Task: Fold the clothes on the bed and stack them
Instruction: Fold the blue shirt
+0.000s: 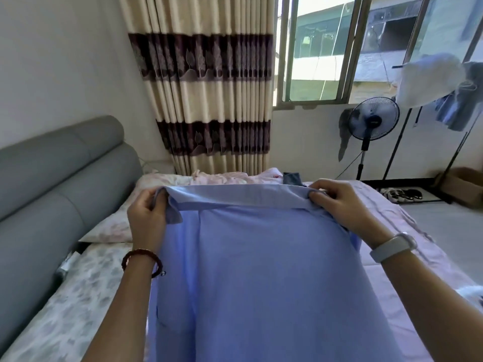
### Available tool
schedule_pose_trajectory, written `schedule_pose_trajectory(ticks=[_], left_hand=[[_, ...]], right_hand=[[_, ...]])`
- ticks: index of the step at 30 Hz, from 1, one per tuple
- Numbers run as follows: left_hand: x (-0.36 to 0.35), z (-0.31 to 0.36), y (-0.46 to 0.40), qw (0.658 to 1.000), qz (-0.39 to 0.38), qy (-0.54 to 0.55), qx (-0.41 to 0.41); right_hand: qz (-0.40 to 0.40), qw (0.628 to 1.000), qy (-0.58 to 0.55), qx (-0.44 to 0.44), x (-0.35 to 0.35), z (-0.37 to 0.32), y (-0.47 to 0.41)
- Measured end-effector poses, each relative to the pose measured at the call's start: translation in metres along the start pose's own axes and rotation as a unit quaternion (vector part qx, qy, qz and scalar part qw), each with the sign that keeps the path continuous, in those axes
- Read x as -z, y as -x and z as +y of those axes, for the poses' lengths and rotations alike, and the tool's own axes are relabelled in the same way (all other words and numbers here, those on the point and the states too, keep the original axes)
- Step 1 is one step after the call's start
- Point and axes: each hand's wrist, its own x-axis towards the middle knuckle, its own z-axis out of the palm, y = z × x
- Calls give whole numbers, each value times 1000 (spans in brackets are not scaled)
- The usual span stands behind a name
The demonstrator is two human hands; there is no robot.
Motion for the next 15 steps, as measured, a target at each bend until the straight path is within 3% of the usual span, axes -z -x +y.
schedule_pose_trajectory(ticks=[3, 7, 11, 15], left_hand=[[-19, -55, -22, 996, -39, -82, 24], [-52, -144, -53, 964, -115, -229, 68], [-96, -235, -86, 926, -174, -324, 86], [-148, -316, -120, 901, -172, -387, 92]], right_hand=[[-31, 997, 64, -38, -30, 61, -29], [-74, 969, 210, -103, -72, 164, -75], [-14, 917, 373, -139, -128, 239, -124], [8, 890, 439, -123, -181, 318, -181]])
